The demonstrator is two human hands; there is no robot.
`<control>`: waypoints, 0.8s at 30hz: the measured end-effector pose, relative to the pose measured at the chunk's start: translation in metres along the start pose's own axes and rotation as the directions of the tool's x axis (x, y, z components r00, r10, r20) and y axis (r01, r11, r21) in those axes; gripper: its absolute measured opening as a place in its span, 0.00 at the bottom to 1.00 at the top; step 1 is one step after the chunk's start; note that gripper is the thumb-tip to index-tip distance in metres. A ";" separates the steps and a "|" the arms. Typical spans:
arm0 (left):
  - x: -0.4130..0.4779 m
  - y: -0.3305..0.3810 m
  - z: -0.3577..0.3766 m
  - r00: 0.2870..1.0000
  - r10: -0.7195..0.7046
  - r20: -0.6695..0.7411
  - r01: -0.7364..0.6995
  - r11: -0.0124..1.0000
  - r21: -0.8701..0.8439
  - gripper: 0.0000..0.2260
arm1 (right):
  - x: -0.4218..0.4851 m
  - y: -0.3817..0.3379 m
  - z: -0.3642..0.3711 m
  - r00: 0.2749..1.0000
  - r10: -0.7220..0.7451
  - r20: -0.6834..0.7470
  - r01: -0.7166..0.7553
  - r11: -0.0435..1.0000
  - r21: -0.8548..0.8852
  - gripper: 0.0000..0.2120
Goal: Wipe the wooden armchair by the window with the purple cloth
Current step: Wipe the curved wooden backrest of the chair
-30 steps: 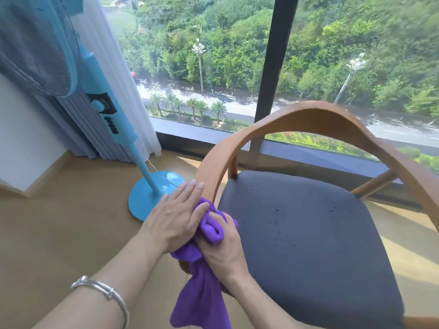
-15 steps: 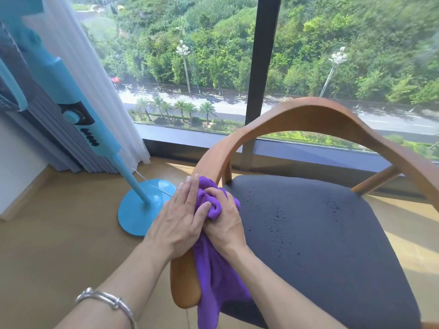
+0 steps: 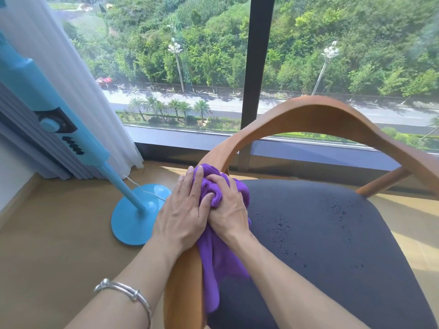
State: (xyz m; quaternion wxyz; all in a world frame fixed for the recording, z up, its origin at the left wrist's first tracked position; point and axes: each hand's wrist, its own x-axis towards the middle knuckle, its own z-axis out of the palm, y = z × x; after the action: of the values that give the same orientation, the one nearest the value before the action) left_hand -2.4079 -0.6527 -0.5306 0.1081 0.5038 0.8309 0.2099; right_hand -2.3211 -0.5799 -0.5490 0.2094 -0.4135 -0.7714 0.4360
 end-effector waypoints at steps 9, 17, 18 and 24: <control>0.030 -0.002 0.014 0.997 0.040 -0.070 -0.045 0.997 -0.068 0.32 | 0.032 0.007 -0.007 0.997 -0.047 -0.054 0.044 0.997 -0.057 0.25; 0.055 -0.003 0.023 0.992 0.072 -0.108 -0.084 0.989 -0.118 0.29 | 0.053 0.008 -0.014 0.995 -0.071 -0.068 0.064 0.992 -0.110 0.26; 0.058 -0.003 0.025 0.991 0.079 -0.110 -0.092 0.989 -0.114 0.29 | 0.056 0.008 -0.014 0.995 -0.071 -0.076 0.063 0.993 -0.104 0.26; 0.074 -0.004 0.031 0.983 0.122 -0.139 -0.137 0.984 -0.109 0.32 | 0.068 0.010 -0.018 0.993 -0.071 -0.094 0.059 0.991 -0.119 0.26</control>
State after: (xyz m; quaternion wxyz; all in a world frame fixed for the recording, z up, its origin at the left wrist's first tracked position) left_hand -2.4340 -0.5817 -0.5573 0.0689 0.5347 0.7877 0.2982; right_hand -2.3429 -0.5124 -0.5502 0.2367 -0.4205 -0.7973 0.3626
